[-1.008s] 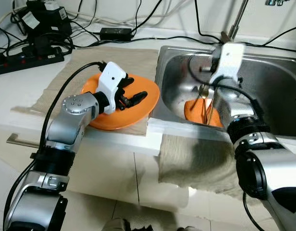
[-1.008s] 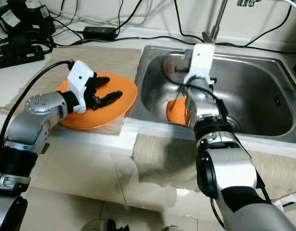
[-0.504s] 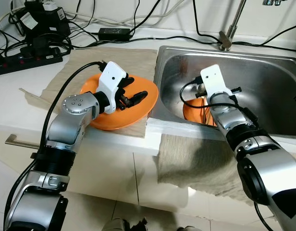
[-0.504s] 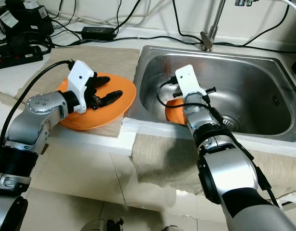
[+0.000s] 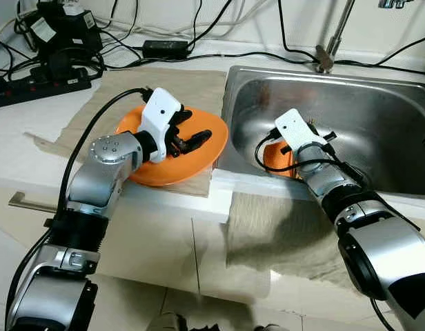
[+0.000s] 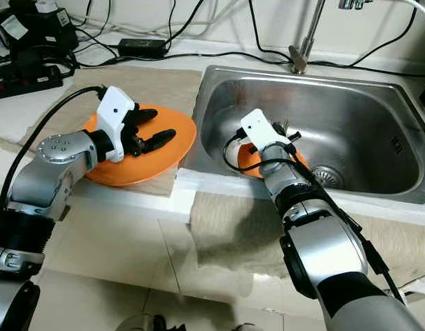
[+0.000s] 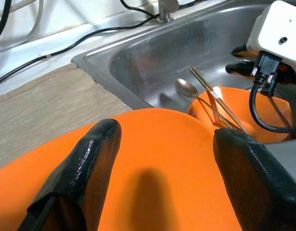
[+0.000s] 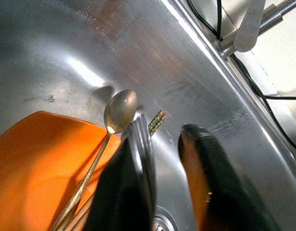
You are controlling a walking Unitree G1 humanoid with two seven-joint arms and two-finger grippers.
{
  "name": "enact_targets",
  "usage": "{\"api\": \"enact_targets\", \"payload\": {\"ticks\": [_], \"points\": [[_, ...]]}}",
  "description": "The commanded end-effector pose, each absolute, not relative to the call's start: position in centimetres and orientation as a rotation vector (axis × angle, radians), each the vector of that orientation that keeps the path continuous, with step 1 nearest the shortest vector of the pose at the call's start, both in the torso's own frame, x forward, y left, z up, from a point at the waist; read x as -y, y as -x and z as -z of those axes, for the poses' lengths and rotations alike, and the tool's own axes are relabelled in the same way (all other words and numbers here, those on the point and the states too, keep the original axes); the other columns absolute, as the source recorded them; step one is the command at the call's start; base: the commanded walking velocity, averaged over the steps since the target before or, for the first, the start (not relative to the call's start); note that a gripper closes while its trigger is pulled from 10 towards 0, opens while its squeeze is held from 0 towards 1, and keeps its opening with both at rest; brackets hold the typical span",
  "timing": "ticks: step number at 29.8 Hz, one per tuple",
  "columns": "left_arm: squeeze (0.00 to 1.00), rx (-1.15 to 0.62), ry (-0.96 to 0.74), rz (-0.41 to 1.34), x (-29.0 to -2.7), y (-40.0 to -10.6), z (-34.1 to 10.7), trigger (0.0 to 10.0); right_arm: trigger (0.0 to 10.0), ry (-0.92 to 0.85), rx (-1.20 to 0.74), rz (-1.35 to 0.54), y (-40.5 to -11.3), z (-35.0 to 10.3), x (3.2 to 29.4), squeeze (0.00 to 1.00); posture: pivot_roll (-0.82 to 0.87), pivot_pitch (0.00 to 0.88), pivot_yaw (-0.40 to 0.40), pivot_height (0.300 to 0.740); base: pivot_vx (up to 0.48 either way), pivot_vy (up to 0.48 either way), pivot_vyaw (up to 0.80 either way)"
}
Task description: Kitchen organization
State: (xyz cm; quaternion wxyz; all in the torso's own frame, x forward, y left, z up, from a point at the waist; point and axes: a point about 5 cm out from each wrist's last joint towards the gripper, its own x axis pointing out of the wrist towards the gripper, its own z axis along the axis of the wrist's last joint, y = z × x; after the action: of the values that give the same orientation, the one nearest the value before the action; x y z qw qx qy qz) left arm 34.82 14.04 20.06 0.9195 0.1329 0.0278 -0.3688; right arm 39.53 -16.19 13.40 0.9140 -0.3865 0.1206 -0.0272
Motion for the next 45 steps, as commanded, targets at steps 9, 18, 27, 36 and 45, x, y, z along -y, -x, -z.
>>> {"api": "enact_targets", "payload": {"ticks": [9,18,27,36,45], "points": [[0.00,-0.051,-0.298,0.746,-14.2,-35.1,-20.4,10.0,10.0,0.856,-0.202,0.051,-39.6,-13.8,16.0,1.00,0.07,0.043,0.020,0.740,0.000,0.000,0.00],[0.00,-0.052,-0.302,0.736,-14.2,-35.3,-20.2,10.0,10.0,0.522,-0.105,0.046,-40.3,-15.8,13.8,0.00,0.06,0.028,0.020,0.740,0.000,0.000,0.00],[0.00,-0.050,-0.306,0.721,-14.4,-35.5,-20.2,10.0,10.0,0.014,-0.010,-0.117,-40.6,-18.6,9.6,0.00,0.07,0.013,0.021,0.740,0.000,0.000,0.00],[0.00,-0.112,-0.297,0.615,-17.1,-36.4,-19.8,10.0,10.0,-0.447,0.031,-0.354,-39.5,-20.1,6.6,0.00,0.08,0.007,0.019,0.740,0.000,0.000,0.00],[0.00,-0.162,-0.305,0.471,-20.6,-37.4,-19.4,10.0,10.0,-0.525,0.045,-0.480,-37.8,-19.9,4.8,0.00,0.08,0.012,0.020,0.740,0.000,0.000,0.00]]}}
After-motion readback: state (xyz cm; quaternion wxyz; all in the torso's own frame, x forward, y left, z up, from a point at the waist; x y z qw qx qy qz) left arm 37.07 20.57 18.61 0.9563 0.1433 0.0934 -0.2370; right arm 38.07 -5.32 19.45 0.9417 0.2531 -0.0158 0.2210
